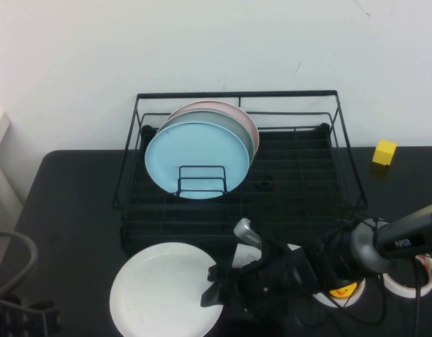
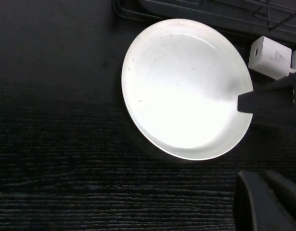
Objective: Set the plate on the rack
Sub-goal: Pick up the plate from the table
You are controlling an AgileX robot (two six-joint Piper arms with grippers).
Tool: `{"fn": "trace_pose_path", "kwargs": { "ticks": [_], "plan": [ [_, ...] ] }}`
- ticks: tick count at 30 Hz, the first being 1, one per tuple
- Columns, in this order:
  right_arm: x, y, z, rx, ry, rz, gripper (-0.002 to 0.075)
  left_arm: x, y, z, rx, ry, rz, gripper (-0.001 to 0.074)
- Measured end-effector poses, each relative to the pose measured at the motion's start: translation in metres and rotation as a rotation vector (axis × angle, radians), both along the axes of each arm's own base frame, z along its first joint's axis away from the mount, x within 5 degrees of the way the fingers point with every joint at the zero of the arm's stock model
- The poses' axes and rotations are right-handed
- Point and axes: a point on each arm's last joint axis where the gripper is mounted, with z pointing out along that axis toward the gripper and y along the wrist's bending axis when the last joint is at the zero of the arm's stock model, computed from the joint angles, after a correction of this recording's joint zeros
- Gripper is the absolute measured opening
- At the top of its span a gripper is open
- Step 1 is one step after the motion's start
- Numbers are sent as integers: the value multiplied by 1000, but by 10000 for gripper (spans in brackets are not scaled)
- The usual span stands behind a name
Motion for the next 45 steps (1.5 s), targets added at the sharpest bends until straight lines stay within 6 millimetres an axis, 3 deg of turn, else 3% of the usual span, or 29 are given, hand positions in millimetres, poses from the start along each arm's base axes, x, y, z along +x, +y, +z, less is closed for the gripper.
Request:
{"fn": "trace_pose_path", "kwargs": {
  "ticks": [11, 17, 29, 31, 38, 45],
  "plan": [
    [0, 0, -1, -11, -70, 76, 75, 0, -1, 0, -20, 2, 5, -1],
    [0, 0, 0, -13, -91, 97, 34, 0, -2, 1, -30, 4, 8, -1],
    [0, 0, -1, -21, -100, 98, 34, -1, -2, 1, -42, 13, 7, -1],
    [1, 0, -1, -24, -113, 110, 66, -1, -2, 1, -42, 13, 7, -1],
    [2, -2, -2, -45, -135, 116, 298, -1, -3, 1, -52, 16, 8, -1],
    [2, -1, -2, -45, -135, 116, 298, -1, -5, 2, -75, 11, -2, -1]
  ]
}}
